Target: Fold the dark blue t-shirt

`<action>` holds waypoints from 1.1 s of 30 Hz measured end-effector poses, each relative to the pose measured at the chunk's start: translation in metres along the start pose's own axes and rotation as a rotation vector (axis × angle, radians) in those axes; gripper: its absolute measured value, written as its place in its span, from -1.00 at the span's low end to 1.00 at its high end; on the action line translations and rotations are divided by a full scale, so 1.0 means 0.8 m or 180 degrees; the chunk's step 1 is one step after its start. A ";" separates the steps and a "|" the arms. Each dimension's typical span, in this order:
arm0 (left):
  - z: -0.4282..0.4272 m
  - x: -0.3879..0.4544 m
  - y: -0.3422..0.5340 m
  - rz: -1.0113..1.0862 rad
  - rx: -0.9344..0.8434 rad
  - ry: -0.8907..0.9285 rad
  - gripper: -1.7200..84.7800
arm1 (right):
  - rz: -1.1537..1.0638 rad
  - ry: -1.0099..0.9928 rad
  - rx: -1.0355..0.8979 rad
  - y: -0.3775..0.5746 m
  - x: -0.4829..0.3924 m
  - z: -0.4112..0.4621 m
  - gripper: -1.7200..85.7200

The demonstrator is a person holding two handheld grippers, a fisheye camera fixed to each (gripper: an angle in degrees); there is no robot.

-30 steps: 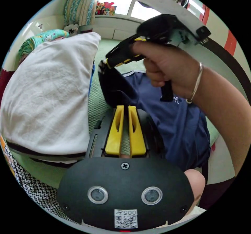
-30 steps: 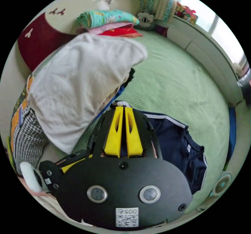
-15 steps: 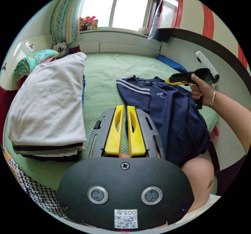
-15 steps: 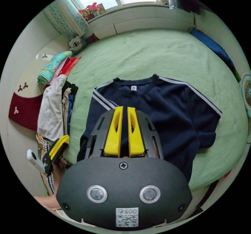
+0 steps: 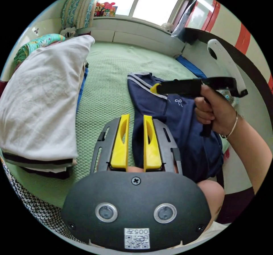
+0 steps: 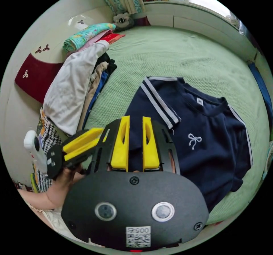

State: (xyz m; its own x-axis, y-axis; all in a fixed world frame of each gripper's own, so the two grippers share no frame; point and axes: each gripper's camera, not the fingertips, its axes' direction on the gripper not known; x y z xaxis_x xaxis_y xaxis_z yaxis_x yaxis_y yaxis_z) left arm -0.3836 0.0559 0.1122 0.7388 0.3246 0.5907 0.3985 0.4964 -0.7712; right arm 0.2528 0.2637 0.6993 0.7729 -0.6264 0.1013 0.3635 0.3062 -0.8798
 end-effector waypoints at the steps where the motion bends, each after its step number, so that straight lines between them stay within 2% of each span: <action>1: 0.005 -0.002 -0.004 -0.0028 -0.0036 0.0035 -0.75 | 0.0016 0.0008 0.0016 -0.007 0.000 0.001 -0.77; 10: 0.053 -0.014 -0.025 -0.0186 -0.0474 0.0174 -0.77 | 0.0305 0.0358 -0.0291 -0.100 0.004 0.066 -0.74; 13: 0.056 -0.020 -0.030 -0.0221 -0.0544 0.0296 -0.84 | 0.0384 0.0655 -0.0484 -0.105 0.010 0.100 -0.82; 16: 0.051 -0.029 -0.034 -0.0270 -0.0533 0.0346 -0.89 | 0.0375 0.0890 -0.0341 -0.103 0.009 0.100 -0.94; 24: 0.022 -0.041 -0.037 -0.0465 -0.0186 0.0067 -0.94 | 0.0285 0.0683 -0.0111 -0.126 -0.012 0.087 -0.96; 28: 0.014 -0.047 -0.034 -0.0678 -0.0199 0.0074 -0.96 | 0.0352 0.0687 -0.0347 -0.118 -0.015 0.103 -0.91; 33: -0.010 -0.023 -0.026 -0.0477 0.0114 0.0059 -0.96 | 0.0256 0.0294 0.0155 -0.061 0.013 0.023 -0.88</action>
State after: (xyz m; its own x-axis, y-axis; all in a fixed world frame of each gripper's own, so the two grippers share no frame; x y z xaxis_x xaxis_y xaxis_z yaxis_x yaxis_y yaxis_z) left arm -0.4009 0.0334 0.1156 0.6824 0.2299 0.6939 0.4858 0.5667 -0.6655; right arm 0.2528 0.2550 0.7519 0.7502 -0.6610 -0.0139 0.3287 0.3911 -0.8596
